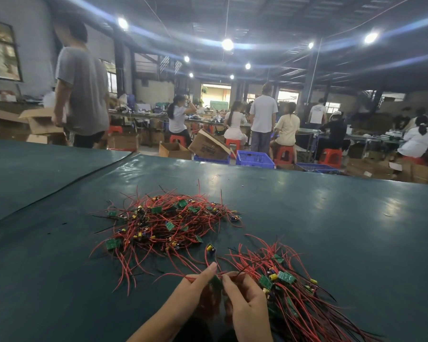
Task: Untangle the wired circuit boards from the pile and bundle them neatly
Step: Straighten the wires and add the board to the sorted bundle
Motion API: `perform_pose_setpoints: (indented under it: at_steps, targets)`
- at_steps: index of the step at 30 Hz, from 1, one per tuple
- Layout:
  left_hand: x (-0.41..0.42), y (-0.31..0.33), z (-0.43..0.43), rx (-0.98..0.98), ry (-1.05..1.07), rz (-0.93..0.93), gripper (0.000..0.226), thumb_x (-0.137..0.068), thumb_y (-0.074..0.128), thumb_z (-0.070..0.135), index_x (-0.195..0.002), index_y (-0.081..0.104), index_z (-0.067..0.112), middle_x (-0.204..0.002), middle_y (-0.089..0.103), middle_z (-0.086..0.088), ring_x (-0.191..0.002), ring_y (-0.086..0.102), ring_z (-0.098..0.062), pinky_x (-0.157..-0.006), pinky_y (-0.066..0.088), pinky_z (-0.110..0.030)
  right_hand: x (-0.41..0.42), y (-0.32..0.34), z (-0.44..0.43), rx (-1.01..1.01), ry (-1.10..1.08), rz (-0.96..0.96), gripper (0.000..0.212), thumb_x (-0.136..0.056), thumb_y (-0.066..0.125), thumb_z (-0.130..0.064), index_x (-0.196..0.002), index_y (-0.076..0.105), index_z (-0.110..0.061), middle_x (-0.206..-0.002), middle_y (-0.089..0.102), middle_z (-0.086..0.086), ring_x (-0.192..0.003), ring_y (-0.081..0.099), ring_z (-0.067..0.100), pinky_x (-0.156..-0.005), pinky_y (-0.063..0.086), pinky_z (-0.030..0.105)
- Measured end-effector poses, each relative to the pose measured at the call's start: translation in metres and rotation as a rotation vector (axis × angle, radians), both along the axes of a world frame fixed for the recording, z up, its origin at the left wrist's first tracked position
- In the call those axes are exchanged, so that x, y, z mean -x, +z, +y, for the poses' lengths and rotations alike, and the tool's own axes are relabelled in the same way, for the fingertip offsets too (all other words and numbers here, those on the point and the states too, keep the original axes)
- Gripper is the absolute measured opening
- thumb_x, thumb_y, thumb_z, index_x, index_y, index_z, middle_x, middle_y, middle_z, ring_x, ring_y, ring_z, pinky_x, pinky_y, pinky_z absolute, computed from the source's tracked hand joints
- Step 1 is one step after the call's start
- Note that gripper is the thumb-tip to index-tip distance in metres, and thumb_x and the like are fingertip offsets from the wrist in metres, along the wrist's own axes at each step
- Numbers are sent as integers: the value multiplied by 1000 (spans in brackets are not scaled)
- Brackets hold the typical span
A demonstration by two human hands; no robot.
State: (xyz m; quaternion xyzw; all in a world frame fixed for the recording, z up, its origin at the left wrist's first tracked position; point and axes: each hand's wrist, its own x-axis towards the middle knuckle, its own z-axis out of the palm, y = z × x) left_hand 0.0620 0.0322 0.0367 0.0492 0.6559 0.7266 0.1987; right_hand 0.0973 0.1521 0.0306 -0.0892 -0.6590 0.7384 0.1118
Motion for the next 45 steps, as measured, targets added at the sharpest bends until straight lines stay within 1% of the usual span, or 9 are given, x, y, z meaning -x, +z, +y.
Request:
perform_pose_setpoints:
  at_steps: [5, 10, 13, 17, 23, 26, 33, 37, 45]
  targets:
    - [-2, 0, 1, -17, -43, 136, 48, -86, 52, 46, -94, 75, 5, -62, 67, -6, -54, 63, -15, -55, 48, -21, -2, 2, -2, -21, -39, 16, 9, -87, 68, -17, -82, 70, -10, -78, 71, 16, -73, 69, 21, -70, 56, 28]
    - [-1, -6, 2, 8, -26, 156, 44, -92, 47, 46, -88, 78, 14, -73, 72, -7, -67, 69, -17, -62, 50, -19, -3, 8, -2, -65, 10, -40, 29, -93, 59, -25, -72, 77, -17, -70, 75, 2, -68, 70, 7, -62, 52, 15]
    - [-1, -7, 1, 34, -32, 123, 51, -97, 42, 43, -92, 76, 4, -82, 75, -10, -77, 72, -19, -67, 52, -19, -4, 8, -2, -87, 24, -54, 37, -96, 56, -24, -68, 78, -16, -73, 75, 7, -76, 72, 20, -79, 58, 36]
    - [-5, -4, 1, 17, -13, 96, 59, -95, 45, 42, -86, 68, -11, -64, 67, -7, -57, 64, -13, -56, 47, -19, -4, 6, -3, -125, -12, -47, 36, -96, 57, -23, -68, 77, -12, -75, 71, 20, -81, 68, 37, -82, 55, 49]
    - [-10, 4, -2, 50, -24, 89, 71, -98, 40, 43, -34, 60, 18, -41, 56, 8, -41, 56, 0, -51, 44, -11, -4, 6, -4, -143, -22, -49, 36, -96, 55, -25, -69, 77, -19, -71, 74, 5, -72, 70, 20, -76, 57, 38]
    - [-8, 9, 0, 68, -39, 110, 57, -96, 46, 42, -49, 70, 21, -50, 64, 7, -49, 63, -3, -54, 46, -13, -4, 8, -3, -127, -20, -85, 32, -96, 55, -26, -73, 77, -20, -72, 74, -1, -71, 69, 11, -73, 55, 27]
    - [-4, 4, -1, 46, 48, 298, 41, -75, 63, 52, -66, 61, 12, -61, 61, -8, -58, 60, -19, -59, 49, -26, -4, 6, -4, -131, -35, -109, 39, -94, 58, -31, -69, 76, -8, -76, 70, 20, -82, 67, 37, -83, 55, 47]
    - [-5, 5, -1, 24, 28, 285, 46, -75, 65, 46, -83, 64, 1, -62, 63, -9, -56, 60, -19, -56, 49, -26, -5, 8, -5, -107, -58, -113, 40, -91, 60, -37, -63, 75, -13, -71, 71, 13, -75, 69, 28, -79, 55, 42]
    - [-10, 8, -1, -34, -67, 254, 27, -78, 64, 37, -77, 68, 11, -63, 64, -1, -58, 61, -11, -57, 47, -21, -7, 11, -6, -34, -91, -156, 37, -91, 58, -42, -70, 70, -13, -66, 71, -1, -76, 66, 16, -71, 49, 30]
